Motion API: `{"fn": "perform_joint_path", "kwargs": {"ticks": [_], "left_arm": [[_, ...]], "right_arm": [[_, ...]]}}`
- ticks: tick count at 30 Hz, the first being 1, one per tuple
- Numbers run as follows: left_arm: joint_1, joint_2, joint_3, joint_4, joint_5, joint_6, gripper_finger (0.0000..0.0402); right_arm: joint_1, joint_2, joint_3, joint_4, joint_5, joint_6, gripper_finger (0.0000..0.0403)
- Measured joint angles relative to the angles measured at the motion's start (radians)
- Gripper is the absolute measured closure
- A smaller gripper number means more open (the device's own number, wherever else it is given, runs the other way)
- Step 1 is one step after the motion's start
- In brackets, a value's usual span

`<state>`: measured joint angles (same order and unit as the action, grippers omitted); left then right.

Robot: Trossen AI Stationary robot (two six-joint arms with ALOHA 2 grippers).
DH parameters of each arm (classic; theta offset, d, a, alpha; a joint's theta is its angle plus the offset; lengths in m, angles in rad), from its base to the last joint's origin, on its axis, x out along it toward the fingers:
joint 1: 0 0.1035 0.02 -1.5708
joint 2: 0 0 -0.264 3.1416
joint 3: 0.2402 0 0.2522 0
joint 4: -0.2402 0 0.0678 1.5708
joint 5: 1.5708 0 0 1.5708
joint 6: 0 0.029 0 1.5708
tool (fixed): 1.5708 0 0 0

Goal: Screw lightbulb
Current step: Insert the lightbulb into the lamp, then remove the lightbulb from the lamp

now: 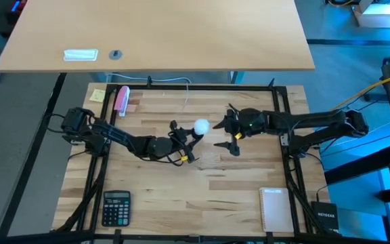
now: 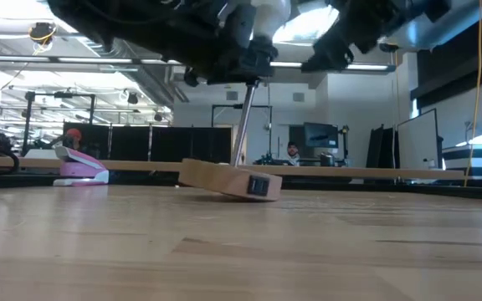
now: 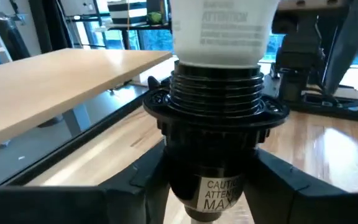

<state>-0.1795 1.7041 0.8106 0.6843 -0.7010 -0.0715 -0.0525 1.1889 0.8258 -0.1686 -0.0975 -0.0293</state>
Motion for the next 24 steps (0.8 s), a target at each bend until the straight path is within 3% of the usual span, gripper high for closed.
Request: {"fn": "perform_joint_path", "kwargs": {"ticks": [8, 13, 18, 24], "left_arm": [[-0.003, -0.003, -0.003, -0.096, 0.018, -0.042, 0.0193], [-0.005, -0.096, -0.006, -0.373, 0.031, -0.078, 0.0180], [-0.015, -0.234, -0.005, -0.661, 0.167, -0.195, 0.0177], [-0.052, -0.407, -0.005, -0.904, 0.190, -0.246, 0.0177]], "right_arm": [[0.000, 0.000, -0.044, 0.022, 0.002, 0.050, 0.0052], [0.000, 0.000, -0.044, 0.049, 0.001, 0.050, 0.0052], [0.000, 0.017, -0.042, 0.067, 0.001, 0.080, 0.0052], [0.000, 0.134, -0.043, 0.134, 0.022, 0.159, 0.0052]]}}
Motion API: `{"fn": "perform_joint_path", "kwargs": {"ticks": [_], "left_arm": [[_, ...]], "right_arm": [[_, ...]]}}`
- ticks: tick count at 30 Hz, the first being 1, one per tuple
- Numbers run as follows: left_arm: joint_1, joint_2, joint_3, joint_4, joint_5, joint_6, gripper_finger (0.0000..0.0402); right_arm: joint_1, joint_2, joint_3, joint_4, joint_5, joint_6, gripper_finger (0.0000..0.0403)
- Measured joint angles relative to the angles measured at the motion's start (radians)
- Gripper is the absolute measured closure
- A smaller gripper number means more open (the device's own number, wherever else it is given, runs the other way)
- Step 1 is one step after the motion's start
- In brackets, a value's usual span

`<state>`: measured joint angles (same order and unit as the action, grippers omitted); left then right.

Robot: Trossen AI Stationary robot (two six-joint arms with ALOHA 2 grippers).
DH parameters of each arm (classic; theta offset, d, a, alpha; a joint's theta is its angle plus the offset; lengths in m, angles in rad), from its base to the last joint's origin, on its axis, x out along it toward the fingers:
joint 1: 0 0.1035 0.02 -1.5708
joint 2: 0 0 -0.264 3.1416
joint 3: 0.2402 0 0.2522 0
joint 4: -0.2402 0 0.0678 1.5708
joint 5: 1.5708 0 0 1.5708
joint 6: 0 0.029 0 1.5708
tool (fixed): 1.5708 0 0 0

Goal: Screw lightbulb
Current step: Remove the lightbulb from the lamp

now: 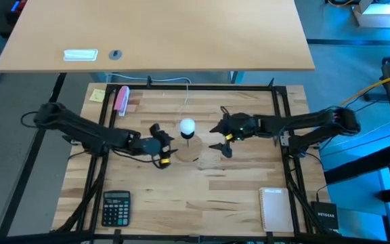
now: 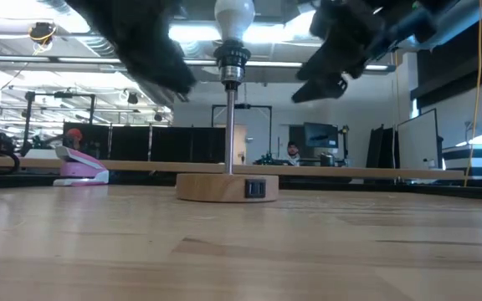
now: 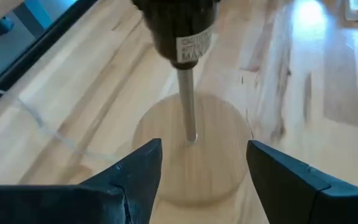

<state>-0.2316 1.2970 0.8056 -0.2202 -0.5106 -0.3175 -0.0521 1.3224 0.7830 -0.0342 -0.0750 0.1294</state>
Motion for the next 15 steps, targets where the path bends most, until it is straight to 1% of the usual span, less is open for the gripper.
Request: {"fn": "perform_joint_path", "kwargs": {"ticks": [4, 8, 12, 15], "left_arm": [[-0.005, -0.120, 0.007, -0.042, -0.004, 0.012, 0.0177], [-0.006, -0.195, 0.037, -0.083, -0.005, 0.037, 0.0177], [-0.006, -0.223, 0.071, -0.124, -0.006, 0.069, 0.0177], [-0.006, -0.224, 0.102, -0.128, -0.006, 0.112, 0.0176]], "right_arm": [[0.015, 0.105, 0.000, 0.163, -0.035, -0.011, 0.0052], [0.021, 0.176, 0.001, 0.356, -0.005, -0.094, 0.0052], [0.005, 0.222, 0.001, 0.475, 0.006, -0.180, 0.0052], [0.005, 0.254, 0.001, 0.537, 0.005, -0.187, 0.0052]]}}
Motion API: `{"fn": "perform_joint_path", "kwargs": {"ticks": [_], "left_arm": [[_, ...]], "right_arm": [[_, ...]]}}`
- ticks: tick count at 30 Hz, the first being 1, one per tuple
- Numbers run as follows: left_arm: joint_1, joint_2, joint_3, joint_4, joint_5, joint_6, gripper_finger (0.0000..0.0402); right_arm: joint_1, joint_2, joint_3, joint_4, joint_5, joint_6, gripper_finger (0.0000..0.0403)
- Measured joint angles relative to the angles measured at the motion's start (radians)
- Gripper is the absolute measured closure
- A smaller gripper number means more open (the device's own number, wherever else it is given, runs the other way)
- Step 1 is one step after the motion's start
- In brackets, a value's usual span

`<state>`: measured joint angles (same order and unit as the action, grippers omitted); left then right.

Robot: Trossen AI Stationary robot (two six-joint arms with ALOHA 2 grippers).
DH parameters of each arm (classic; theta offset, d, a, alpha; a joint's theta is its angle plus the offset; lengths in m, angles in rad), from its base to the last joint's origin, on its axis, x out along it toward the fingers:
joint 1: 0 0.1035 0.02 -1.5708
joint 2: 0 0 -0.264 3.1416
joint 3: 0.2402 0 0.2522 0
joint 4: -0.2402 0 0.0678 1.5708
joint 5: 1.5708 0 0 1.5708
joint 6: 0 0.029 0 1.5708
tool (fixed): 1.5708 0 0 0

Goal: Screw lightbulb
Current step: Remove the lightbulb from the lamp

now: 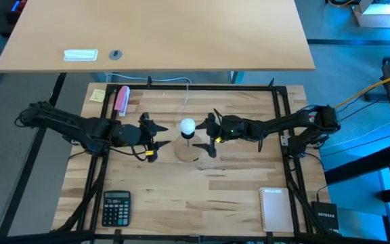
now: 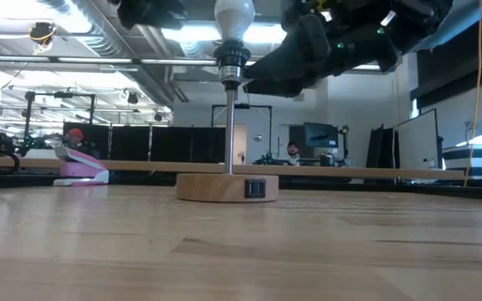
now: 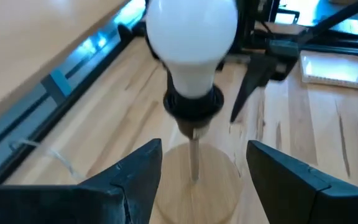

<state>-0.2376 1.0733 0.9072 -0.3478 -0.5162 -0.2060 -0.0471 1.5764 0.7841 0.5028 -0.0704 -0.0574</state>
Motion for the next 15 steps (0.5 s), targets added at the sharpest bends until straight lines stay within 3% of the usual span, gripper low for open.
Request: {"fn": "perform_joint_path", "kwargs": {"ticks": [10, 15], "left_arm": [[0.041, 0.023, 0.119, -0.033, 0.000, 0.087, 0.0176], [0.077, 0.088, 0.214, -0.100, 0.001, 0.126, 0.0176]], "right_arm": [[0.001, 0.080, 0.003, 0.180, 0.010, -0.010, 0.0052], [0.001, 0.125, 0.075, 0.162, 0.018, -0.013, 0.0058]]}}
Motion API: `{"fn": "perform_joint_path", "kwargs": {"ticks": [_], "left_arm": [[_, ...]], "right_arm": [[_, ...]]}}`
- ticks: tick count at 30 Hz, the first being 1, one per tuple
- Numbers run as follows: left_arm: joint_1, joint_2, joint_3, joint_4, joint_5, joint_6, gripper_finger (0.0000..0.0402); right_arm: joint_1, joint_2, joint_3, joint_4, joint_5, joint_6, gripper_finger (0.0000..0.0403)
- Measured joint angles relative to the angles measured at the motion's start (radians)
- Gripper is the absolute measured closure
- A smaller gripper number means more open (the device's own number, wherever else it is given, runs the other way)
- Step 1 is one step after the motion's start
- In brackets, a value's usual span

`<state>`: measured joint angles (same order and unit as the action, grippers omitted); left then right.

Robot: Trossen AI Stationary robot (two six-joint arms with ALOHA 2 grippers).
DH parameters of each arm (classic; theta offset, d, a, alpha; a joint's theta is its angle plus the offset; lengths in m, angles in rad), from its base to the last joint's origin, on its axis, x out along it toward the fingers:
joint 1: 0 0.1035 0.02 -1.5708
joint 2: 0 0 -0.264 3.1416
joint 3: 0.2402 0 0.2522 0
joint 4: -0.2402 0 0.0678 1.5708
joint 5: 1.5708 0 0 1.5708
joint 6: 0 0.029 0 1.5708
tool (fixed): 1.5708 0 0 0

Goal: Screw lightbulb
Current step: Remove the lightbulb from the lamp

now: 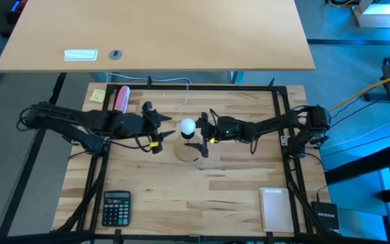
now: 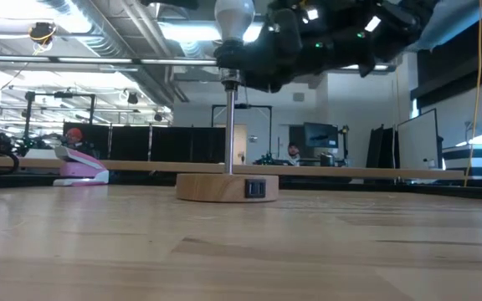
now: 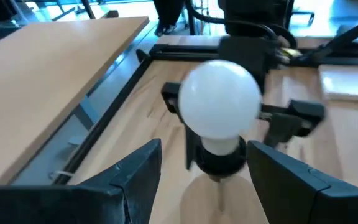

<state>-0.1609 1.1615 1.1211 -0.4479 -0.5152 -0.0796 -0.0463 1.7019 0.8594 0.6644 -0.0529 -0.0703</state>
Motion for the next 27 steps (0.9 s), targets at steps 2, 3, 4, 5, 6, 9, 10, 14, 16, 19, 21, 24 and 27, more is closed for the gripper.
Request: {"fn": "perform_joint_path", "kwargs": {"ticks": [2, 3, 4, 5, 6, 9, 10, 14, 16, 19, 21, 24, 27], "left_arm": [[0.010, 0.036, 0.051, -0.047, 0.004, 0.007, 0.0176], [0.016, 0.056, 0.081, -0.079, 0.013, 0.004, 0.0176], [0.022, 0.077, 0.114, -0.114, 0.027, -0.006, 0.0176], [0.028, 0.097, 0.148, -0.152, 0.046, -0.018, 0.0176], [0.036, 0.117, 0.183, -0.196, 0.062, -0.026, 0.0176], [0.055, 0.173, 0.282, -0.306, 0.110, -0.036, 0.0175], [0.061, 0.191, 0.312, -0.331, 0.122, -0.040, 0.0172], [0.089, 0.262, 0.426, -0.395, 0.199, -0.043, 0.0150], [0.099, 0.297, 0.479, -0.420, 0.244, -0.036, 0.0135], [0.102, 0.348, 0.552, -0.460, 0.268, 0.003, 0.0118], [0.097, 0.378, 0.599, -0.495, 0.269, 0.045, 0.0114], [0.108, 0.418, 0.655, -0.550, 0.272, 0.104, 0.0115], [0.146, 0.454, 0.688, -0.598, 0.323, 0.155, 0.0121]], "right_arm": [[0.000, 0.014, 0.039, -0.080, 0.000, -0.016, 0.0079], [0.000, 0.020, 0.053, -0.114, 0.001, -0.022, 0.0096], [0.000, 0.023, 0.060, -0.133, 0.001, -0.028, 0.0117], [0.000, 0.024, 0.064, -0.139, 0.001, -0.032, 0.0142], [0.000, 0.024, 0.064, -0.139, 0.001, -0.033, 0.0169], [0.000, 0.023, 0.065, -0.136, 0.003, -0.039, 0.0251], [0.000, 0.023, 0.065, -0.134, -0.001, -0.043, 0.0255], [0.000, 0.023, 0.065, -0.131, -0.001, -0.068, 0.0253], [0.000, 0.023, 0.065, -0.131, -0.001, -0.068, 0.0253], [0.000, 0.023, 0.065, -0.133, -0.001, -0.070, 0.0253], [0.000, 0.023, 0.065, -0.137, -0.001, -0.070, 0.0253], [0.000, 0.022, 0.065, -0.139, 0.000, -0.067, 0.0253], [0.000, 0.022, 0.065, -0.143, 0.000, -0.066, 0.0253]]}}
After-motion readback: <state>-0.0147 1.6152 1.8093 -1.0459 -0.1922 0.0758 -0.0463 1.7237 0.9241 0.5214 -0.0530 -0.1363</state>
